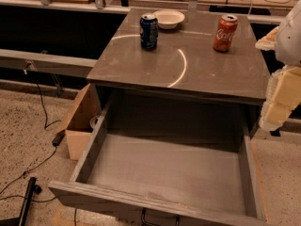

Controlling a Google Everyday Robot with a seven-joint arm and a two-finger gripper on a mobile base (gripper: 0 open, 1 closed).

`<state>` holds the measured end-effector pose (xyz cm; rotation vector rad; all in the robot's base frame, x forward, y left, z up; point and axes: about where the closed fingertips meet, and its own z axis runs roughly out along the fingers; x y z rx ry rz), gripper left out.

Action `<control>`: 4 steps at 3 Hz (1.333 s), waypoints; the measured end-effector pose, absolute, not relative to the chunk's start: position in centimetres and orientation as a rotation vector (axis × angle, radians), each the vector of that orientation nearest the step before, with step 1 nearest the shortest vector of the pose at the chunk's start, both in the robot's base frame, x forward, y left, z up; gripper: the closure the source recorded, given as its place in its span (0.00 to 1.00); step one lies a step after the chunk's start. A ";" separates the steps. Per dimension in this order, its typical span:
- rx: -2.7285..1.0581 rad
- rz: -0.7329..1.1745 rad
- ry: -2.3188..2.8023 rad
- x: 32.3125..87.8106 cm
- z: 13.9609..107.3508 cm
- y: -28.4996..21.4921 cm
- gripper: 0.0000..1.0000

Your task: Place coke can into top drawer

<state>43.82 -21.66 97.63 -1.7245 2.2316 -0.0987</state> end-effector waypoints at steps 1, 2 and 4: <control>-1.719 -0.100 2.229 43.9 97.7 -21.7 0.00; -1.599 -0.089 2.197 45.4 98.3 -23.7 0.00; -1.000 0.062 2.027 54.5 99.4 -34.8 0.00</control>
Offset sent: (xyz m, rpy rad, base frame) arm 0.0595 -0.0870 0.0221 0.2892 -0.2590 -0.1948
